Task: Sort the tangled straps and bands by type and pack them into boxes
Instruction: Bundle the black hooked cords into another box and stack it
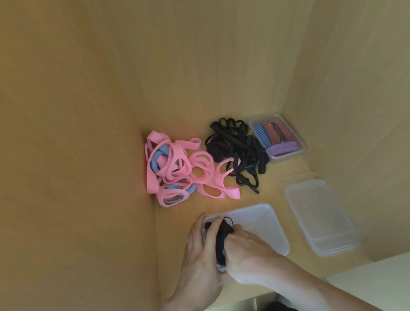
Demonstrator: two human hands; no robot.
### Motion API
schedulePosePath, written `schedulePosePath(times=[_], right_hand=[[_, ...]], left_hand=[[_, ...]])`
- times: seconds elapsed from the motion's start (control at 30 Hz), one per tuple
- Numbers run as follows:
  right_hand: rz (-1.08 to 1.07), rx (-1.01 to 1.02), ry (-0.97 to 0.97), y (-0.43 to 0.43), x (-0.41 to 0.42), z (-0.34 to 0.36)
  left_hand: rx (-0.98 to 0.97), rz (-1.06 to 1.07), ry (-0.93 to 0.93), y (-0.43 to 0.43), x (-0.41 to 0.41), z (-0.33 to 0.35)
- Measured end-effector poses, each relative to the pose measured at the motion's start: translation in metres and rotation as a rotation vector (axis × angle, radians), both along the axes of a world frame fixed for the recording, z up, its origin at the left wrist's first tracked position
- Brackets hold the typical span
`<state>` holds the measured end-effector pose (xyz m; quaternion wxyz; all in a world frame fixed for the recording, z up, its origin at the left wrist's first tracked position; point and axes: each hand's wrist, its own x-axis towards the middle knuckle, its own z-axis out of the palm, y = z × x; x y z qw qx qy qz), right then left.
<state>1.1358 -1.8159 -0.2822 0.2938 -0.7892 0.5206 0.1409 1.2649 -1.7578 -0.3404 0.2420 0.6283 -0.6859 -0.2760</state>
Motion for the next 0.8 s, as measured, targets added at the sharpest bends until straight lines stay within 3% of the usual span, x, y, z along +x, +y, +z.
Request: schedulePosePath(times=[0.27,0.47,0.73,0.8], right_hand=[[-0.166,0.077,-0.144,-0.016,-0.023,0.001],[-0.154,0.217,-0.224,-0.023,-0.039,0.004],[-0.007,0.379,-0.267,-0.041,-0.048,0.012],[-0.053,0.309,-0.327,-0.053,-0.060,0.015]], left_hand=[[-0.034,-0.006,-0.200,-0.002,-0.001,0.001],[0.026,-0.011,-0.373,-0.006,-0.006,0.008],[0.060,0.007,-0.304,-0.009,-0.004,0.003],[0.073,-0.003,-0.284,-0.011,-0.003,0.003]])
